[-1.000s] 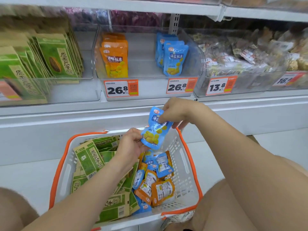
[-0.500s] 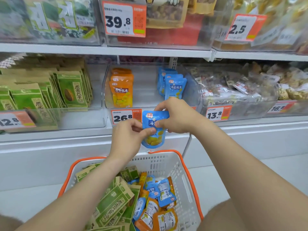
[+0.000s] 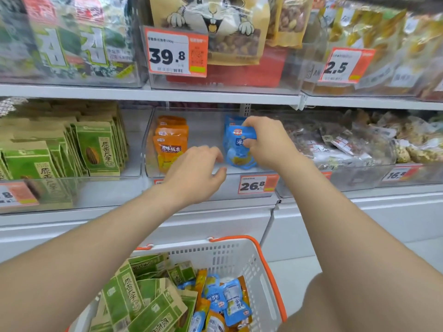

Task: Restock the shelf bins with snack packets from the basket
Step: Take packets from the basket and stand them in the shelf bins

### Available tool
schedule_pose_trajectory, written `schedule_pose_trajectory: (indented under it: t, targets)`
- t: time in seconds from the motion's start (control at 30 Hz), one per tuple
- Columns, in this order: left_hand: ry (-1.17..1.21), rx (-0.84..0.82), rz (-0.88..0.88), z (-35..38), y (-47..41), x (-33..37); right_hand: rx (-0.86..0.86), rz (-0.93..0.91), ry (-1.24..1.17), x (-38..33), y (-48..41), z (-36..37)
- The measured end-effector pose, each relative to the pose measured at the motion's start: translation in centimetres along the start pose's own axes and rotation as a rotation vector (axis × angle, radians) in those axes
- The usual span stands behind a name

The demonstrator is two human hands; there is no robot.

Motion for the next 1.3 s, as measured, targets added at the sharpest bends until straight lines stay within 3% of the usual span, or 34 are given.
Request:
schedule_pose_trajectory:
  t: [0.1,0.23,0.47,0.73,0.93,1.3]
  targets:
    - [-0.089,-0.005,0.001,1.4,0.0,-0.4,-0.078,0.081,0.110,1.7,-1.9,2.1]
    - [-0.238,-0.132,-0.038,2.9,-0.3,-1.4,-0.129,0.199,0.370,3.4,-3.5,3.5]
    - [-0.387,-0.099,0.056,3.1,-0.6,-1.5,-0.072,0.261,0.528,3.5,-5.0,4.4]
    - [-0.381,-0.084,0.076,3.2,-0.7,-1.6,-0.002,0.270,0.564,4.1,-5.0,4.3]
    - [-0.358,-0.106,0.065,3.3,-0.6,-1.9,-0.044,0.241,0.548,3.7,-4.7,4.3]
    - [-0.019,-0.031,0.128,2.6,1.1,-2.6,0.113,0.130,0.410,1.8,-2.4,2.9]
Point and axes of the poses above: each hand's wrist, its own y-axis away from the middle knuckle, its own z-axis out of the palm, x = y × z, the point moved 4 cm from there along -y, towards the middle knuckle, and after that the axes turned 12 degrees about -x, right-handed, at the moved point
